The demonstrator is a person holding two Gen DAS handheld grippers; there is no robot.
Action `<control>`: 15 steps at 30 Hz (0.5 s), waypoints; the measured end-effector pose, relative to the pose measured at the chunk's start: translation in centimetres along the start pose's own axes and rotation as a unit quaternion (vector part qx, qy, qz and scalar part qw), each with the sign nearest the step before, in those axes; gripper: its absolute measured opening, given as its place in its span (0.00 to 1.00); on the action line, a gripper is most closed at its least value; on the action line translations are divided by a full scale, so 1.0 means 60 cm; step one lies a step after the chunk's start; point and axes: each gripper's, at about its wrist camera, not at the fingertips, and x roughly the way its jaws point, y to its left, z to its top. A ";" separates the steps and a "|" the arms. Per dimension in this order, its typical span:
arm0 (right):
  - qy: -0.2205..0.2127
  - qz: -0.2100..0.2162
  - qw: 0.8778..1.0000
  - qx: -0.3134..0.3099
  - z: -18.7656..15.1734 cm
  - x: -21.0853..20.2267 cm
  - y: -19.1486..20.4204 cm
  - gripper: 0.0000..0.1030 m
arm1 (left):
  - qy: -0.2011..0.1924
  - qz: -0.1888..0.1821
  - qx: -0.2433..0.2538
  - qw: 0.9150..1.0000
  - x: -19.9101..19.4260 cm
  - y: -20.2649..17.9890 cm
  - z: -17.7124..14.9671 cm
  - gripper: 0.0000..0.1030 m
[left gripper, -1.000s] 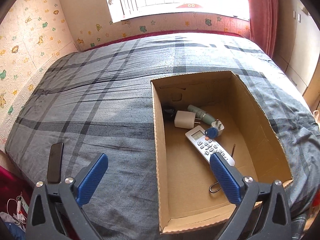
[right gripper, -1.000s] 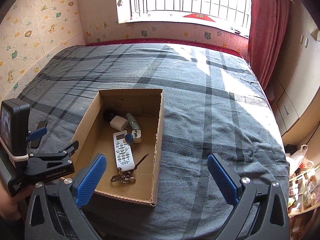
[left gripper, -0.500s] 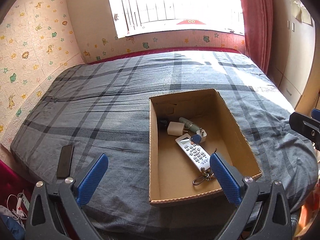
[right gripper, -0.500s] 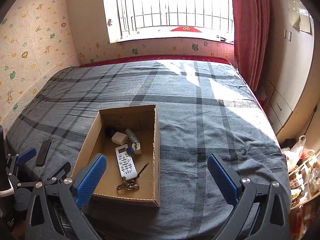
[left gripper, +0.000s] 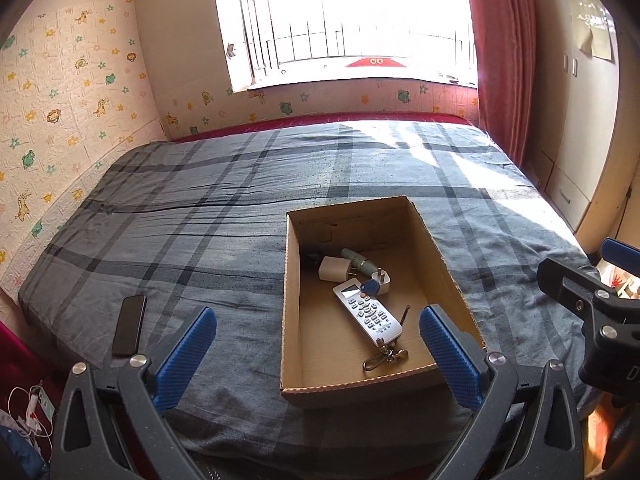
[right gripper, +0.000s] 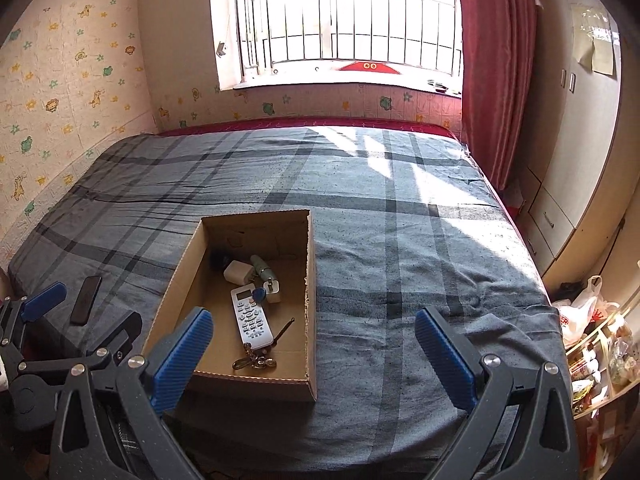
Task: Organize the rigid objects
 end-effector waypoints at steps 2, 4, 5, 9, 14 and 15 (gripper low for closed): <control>-0.001 0.000 1.000 -0.003 -0.001 -0.003 0.002 1.00 | 0.000 -0.001 -0.002 1.000 -0.002 0.001 -0.001 1.00; 0.000 0.003 1.000 -0.006 -0.003 -0.004 0.004 1.00 | -0.002 0.001 -0.002 1.000 -0.006 0.001 -0.003 1.00; 0.000 0.002 1.000 -0.007 -0.004 -0.004 0.005 1.00 | -0.003 0.001 -0.002 1.000 -0.007 0.001 -0.003 1.00; 0.000 0.001 1.000 -0.010 -0.006 -0.006 0.009 1.00 | -0.007 0.005 0.000 1.000 -0.011 0.001 -0.003 1.00; -0.003 -0.001 1.000 -0.008 -0.007 -0.010 0.009 1.00 | -0.009 0.005 0.001 1.000 -0.013 0.001 -0.002 1.00; -0.004 -0.001 1.000 -0.008 -0.006 -0.011 0.009 1.00 | -0.010 0.005 0.001 1.000 -0.014 0.001 -0.002 1.00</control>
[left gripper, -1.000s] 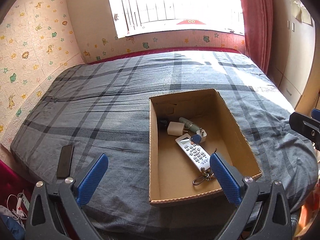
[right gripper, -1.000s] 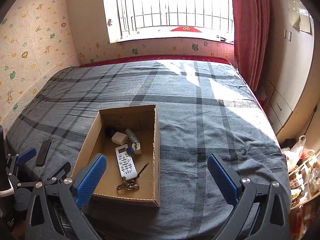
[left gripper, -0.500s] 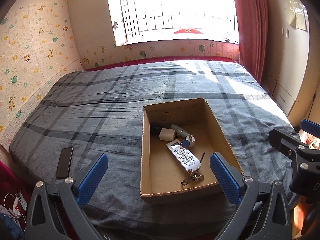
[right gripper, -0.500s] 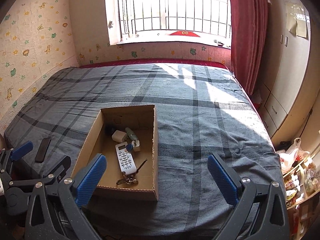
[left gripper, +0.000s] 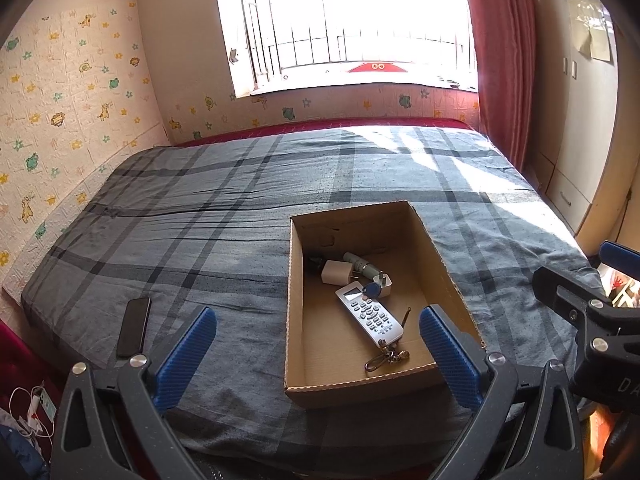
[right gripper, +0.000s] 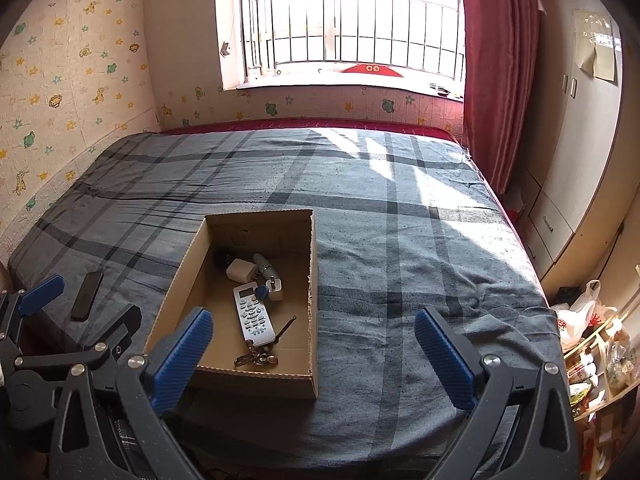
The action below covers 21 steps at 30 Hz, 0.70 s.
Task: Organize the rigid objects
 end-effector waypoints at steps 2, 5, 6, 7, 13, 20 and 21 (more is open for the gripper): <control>-0.001 0.000 1.000 0.000 0.000 -0.002 -0.001 1.00 | 0.000 0.000 -0.001 1.000 -0.002 0.000 -0.001 1.00; -0.002 -0.001 1.000 -0.001 0.000 -0.003 -0.002 1.00 | 0.000 -0.001 -0.001 1.000 -0.002 0.000 -0.001 1.00; -0.002 -0.001 1.000 -0.001 -0.001 -0.003 -0.002 1.00 | 0.000 -0.001 0.000 1.000 -0.002 0.000 -0.001 1.00; -0.001 -0.002 1.000 -0.002 -0.001 -0.003 -0.002 1.00 | 0.001 0.000 0.001 1.000 -0.003 -0.001 -0.002 1.00; -0.001 -0.003 1.000 -0.004 -0.001 -0.002 -0.002 1.00 | 0.006 -0.004 0.001 1.000 0.001 -0.003 -0.001 1.00; 0.001 -0.004 1.000 -0.002 -0.002 0.002 -0.004 1.00 | 0.011 -0.005 0.003 1.000 0.005 -0.004 0.000 1.00; 0.001 -0.004 1.000 -0.002 -0.002 0.002 -0.004 1.00 | 0.011 -0.004 0.003 1.000 0.005 -0.004 -0.001 1.00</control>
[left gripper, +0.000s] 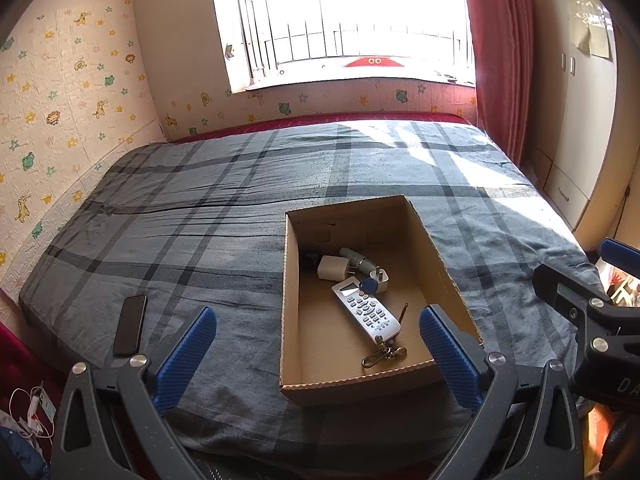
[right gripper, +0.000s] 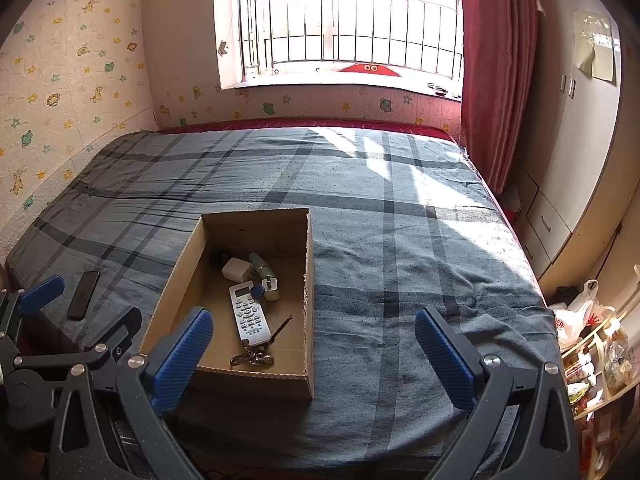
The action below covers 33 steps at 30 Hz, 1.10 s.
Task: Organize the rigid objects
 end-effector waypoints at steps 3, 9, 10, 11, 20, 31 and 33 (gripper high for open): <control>-0.001 0.000 1.000 0.000 0.000 0.000 0.000 1.00 | -0.002 0.000 0.000 1.000 0.000 0.000 0.001 1.00; -0.006 -0.005 1.000 -0.004 -0.002 0.001 0.005 1.00 | 0.003 -0.005 0.003 1.000 0.001 -0.001 0.001 1.00; -0.006 -0.003 1.000 -0.004 -0.002 0.002 0.007 1.00 | 0.004 -0.009 0.004 1.000 0.001 -0.003 0.001 1.00; -0.005 -0.001 1.000 -0.005 -0.002 0.004 0.008 1.00 | 0.003 -0.012 0.007 1.000 0.001 -0.006 0.001 1.00; -0.011 -0.003 1.000 -0.007 -0.002 0.009 0.006 1.00 | -0.004 -0.010 0.014 1.000 0.004 -0.016 0.001 1.00; -0.004 -0.007 1.000 0.003 -0.010 0.032 -0.007 1.00 | 0.008 -0.012 0.024 1.000 0.030 -0.032 -0.001 1.00; -0.005 -0.010 1.000 0.003 -0.009 0.034 -0.009 1.00 | 0.010 -0.015 0.023 1.000 0.033 -0.034 0.001 1.00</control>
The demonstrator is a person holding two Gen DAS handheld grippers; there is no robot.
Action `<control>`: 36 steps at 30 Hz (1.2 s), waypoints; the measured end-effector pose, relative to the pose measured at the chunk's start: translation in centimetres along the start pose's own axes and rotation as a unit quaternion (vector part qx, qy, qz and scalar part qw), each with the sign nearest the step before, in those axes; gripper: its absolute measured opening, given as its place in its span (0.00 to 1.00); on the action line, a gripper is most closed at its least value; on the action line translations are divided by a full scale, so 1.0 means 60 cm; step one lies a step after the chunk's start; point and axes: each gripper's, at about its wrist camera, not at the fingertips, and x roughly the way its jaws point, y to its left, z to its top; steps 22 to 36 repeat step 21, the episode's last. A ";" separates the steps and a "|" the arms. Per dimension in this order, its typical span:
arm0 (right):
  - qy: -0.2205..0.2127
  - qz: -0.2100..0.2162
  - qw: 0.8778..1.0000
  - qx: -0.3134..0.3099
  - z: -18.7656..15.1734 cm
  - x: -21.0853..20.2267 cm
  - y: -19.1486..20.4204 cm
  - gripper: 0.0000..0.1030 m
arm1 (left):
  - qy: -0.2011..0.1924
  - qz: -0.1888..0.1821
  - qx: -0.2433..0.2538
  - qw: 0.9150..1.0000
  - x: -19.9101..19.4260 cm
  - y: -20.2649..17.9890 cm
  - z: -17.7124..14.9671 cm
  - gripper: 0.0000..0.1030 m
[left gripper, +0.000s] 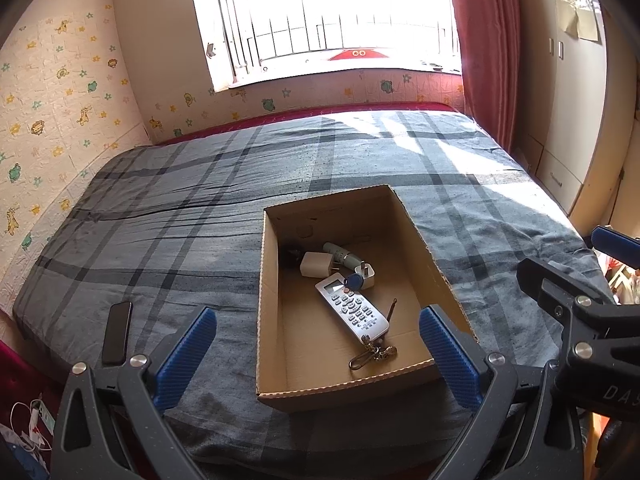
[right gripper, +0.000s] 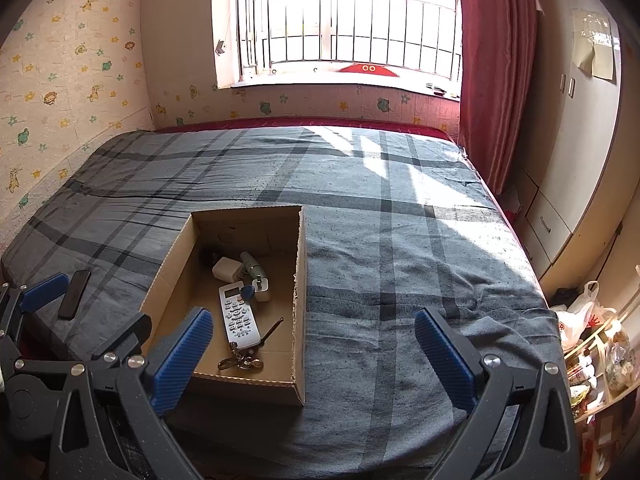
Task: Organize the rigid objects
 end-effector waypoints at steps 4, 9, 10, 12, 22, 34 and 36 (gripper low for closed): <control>-0.004 -0.003 1.000 0.001 0.004 0.001 -0.003 1.00 | -0.002 -0.001 0.001 1.000 0.004 -0.002 0.004 1.00; -0.004 -0.005 1.000 0.002 0.006 0.004 -0.004 1.00 | -0.001 -0.003 0.003 1.000 0.008 -0.003 0.006 1.00; -0.004 -0.006 1.000 0.002 0.006 0.005 -0.004 1.00 | -0.001 -0.003 0.003 1.000 0.009 -0.004 0.007 1.00; -0.003 -0.007 1.000 0.002 0.007 0.007 -0.004 1.00 | 0.000 -0.005 0.003 1.000 0.012 -0.003 0.008 1.00; 0.001 -0.012 1.000 0.001 0.014 0.020 -0.003 1.00 | 0.002 -0.011 0.006 1.000 0.027 -0.002 0.013 1.00; 0.001 -0.012 1.000 0.001 0.014 0.020 -0.003 1.00 | 0.002 -0.011 0.006 1.000 0.027 -0.002 0.013 1.00; 0.001 -0.012 1.000 0.001 0.014 0.020 -0.003 1.00 | 0.002 -0.011 0.006 1.000 0.027 -0.002 0.013 1.00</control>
